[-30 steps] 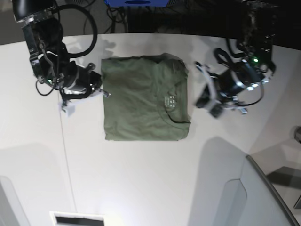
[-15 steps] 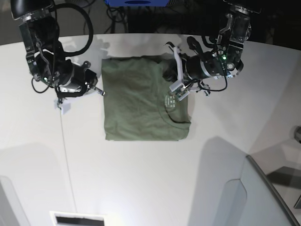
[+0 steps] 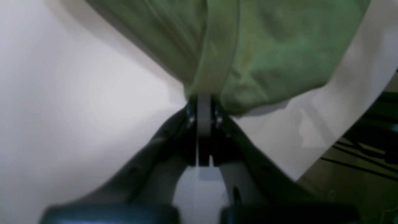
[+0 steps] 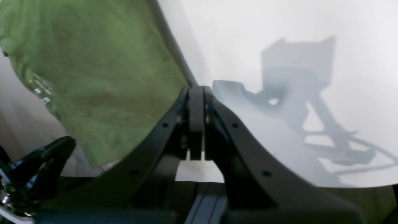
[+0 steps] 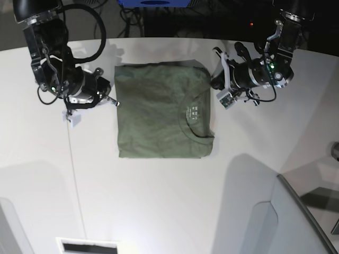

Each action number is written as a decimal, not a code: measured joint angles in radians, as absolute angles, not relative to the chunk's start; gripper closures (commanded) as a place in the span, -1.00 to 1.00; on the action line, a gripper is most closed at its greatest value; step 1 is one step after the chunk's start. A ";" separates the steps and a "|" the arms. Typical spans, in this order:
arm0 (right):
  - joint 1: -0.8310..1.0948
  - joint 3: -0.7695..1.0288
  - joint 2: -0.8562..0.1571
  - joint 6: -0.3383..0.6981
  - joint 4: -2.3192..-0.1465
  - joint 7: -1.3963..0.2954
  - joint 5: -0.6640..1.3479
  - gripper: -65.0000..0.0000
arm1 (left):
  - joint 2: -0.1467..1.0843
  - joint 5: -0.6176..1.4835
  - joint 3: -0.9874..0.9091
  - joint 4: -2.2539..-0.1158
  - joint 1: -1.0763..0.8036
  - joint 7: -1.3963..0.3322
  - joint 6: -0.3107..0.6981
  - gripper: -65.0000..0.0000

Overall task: Layout the t-shirt on the table in an organized manner, then fold the t-shirt properly
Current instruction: 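Move the left gripper to the shirt's collar edge and press it flat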

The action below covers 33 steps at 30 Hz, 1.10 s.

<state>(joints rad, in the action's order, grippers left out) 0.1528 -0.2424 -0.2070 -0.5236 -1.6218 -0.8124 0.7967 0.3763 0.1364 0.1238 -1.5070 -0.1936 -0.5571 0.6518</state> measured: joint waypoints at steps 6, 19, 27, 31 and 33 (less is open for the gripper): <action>0.156 -0.242 -0.207 -0.414 -1.623 -0.813 0.796 1.00 | 0.412 0.133 -0.002 -1.551 -0.164 -0.575 0.651 1.00; 0.160 -0.246 -0.201 -0.380 -1.623 -0.816 0.797 1.00 | 0.253 0.128 0.214 -1.616 -0.164 -0.668 0.646 1.00; 0.158 -0.242 -0.201 -0.376 -1.504 -0.809 0.795 1.00 | 0.289 0.031 0.251 -1.523 -0.145 -0.663 0.651 1.00; 0.141 -0.237 -0.201 -0.377 -1.449 -0.802 0.797 1.00 | 0.302 -0.026 0.253 -1.523 -0.147 -0.659 0.652 1.00; 0.137 -0.237 -0.202 -0.377 -1.445 -0.767 0.797 1.00 | 0.306 -0.023 0.255 -1.523 -0.147 -0.654 0.652 1.00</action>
<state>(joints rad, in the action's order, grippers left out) 0.1371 -0.2375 -0.2016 -0.3767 -1.4448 -0.7670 0.7967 0.3058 -0.0235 0.2546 -1.5230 -0.1474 -0.6540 0.6521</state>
